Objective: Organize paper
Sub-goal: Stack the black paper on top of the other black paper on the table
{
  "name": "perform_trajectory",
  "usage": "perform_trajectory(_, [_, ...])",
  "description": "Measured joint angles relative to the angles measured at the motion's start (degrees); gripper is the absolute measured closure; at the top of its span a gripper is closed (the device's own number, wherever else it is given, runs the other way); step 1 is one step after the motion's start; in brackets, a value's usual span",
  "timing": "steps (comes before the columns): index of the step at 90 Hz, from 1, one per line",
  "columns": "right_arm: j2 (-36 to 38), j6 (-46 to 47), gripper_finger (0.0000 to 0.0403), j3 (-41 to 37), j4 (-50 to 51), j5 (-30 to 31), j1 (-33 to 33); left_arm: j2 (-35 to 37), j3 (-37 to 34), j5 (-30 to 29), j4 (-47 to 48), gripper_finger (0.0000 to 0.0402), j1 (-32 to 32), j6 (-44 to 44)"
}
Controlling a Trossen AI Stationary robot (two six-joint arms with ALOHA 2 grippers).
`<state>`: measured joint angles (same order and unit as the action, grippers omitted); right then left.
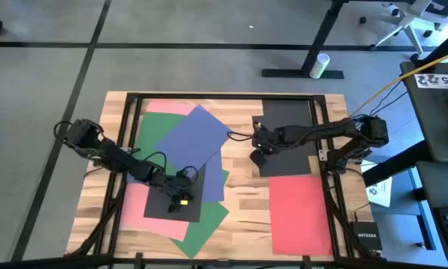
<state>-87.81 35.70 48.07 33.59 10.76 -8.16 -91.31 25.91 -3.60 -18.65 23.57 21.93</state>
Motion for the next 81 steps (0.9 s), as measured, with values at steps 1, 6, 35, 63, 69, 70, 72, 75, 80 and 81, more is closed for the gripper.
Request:
perform_trajectory(1, [0.0,-0.01,0.0403,0.0,-0.02,-0.09,-0.15,0.0,0.0,0.0,0.0,0.0402,0.0,0.0])
perform_trajectory(6, [0.0,-0.03,0.0403,0.0,-0.29,-0.56,-0.31,-0.02,0.0,0.0,0.0,0.0402,0.0,0.01])
perform_trajectory(35, [0.0,-4.94,0.0403,-0.02,-3.6,-1.64,-0.51,-0.01,0.0,0.0,0.0,0.0402,0.0,0.13])
perform_trajectory(63, [-4.19,-8.74,0.0403,-0.02,-8.67,-5.41,-0.51,0.0,0.0,-0.01,0.0,0.0402,0.0,0.1])
perform_trajectory(69, [-6.66,-9.05,0.0403,-0.02,-10.64,-5.74,-0.51,0.0,0.0,-0.02,0.0,0.0402,0.01,0.1])
perform_trajectory(70, [-7.05,-9.07,0.0403,-0.02,-11.12,-5.92,-0.51,0.0,0.0,-0.02,0.0,0.0402,0.0,0.11])
perform_trajectory(72, [-7.8,-9.09,0.0403,-0.02,-11.79,-6.41,-0.51,0.0,0.0,-0.02,0.0,0.0402,0.0,0.13])
perform_trajectory(75, [-8.92,-9.22,0.0403,-0.02,-12.55,-6.86,-0.51,-0.01,0.0,-0.02,0.0,0.0402,0.0,0.15])
perform_trajectory(80, [-10.29,-9.22,0.0403,0.14,-13.22,-7.08,-0.49,0.0,-0.01,-0.02,0.01,0.0402,0.01,0.15])
perform_trajectory(81, [-10.46,-9.22,0.0403,0.2,-13.21,-7.11,-0.49,0.0,-0.02,-0.02,0.0,0.0402,0.02,0.15])
